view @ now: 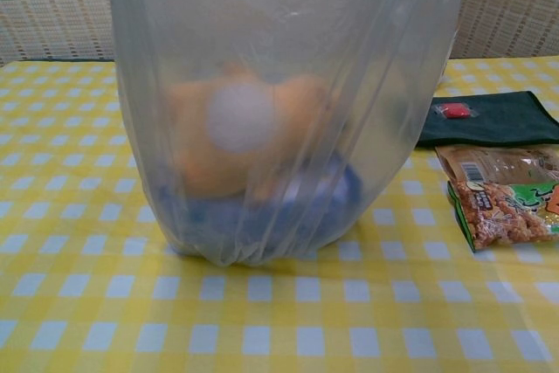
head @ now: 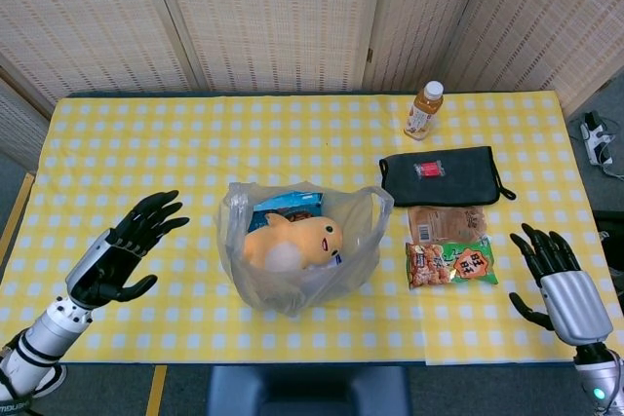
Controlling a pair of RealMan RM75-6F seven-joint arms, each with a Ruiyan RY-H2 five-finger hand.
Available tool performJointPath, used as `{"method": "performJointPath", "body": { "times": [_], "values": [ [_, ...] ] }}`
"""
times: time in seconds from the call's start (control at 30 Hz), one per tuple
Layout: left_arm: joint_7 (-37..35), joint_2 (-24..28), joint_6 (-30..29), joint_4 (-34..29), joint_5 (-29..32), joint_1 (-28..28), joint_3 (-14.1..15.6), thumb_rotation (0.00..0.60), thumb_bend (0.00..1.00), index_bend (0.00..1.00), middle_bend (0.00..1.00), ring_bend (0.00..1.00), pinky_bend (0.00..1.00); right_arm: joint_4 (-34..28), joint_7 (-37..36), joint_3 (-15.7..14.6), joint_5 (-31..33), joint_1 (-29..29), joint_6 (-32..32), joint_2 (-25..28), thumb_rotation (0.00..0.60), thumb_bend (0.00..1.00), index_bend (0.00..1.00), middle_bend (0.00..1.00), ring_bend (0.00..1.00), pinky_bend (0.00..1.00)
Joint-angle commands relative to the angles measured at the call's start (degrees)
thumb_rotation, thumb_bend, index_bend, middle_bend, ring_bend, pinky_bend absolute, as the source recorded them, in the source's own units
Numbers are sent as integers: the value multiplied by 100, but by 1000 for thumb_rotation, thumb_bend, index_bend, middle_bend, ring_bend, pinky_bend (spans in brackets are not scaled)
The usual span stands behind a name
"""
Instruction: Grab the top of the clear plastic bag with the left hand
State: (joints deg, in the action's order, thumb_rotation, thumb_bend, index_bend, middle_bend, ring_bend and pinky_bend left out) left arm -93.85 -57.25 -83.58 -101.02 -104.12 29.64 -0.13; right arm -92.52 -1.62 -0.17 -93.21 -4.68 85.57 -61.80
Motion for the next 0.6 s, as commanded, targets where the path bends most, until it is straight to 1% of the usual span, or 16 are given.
{"method": "performJointPath", "body": {
  "times": [0.03,0.27,0.6],
  "values": [
    [-104,-142,26,81,-32,97,6,600,357,32,0,0,125,-6,9,14,21,19,31,1,600,328,0,0,0,0],
    [-360,-334,78,228,-115,320,55,600,347,28,0,0,123,0,31,-5,-10,74,113,-14,600,327,0,0,0,0],
    [-271,-424,129,173,-65,514,78,600,333,28,0,0,118,14,-10,-15,-45,95,144,-2,600,327,0,0,0,0]
  ]
}}
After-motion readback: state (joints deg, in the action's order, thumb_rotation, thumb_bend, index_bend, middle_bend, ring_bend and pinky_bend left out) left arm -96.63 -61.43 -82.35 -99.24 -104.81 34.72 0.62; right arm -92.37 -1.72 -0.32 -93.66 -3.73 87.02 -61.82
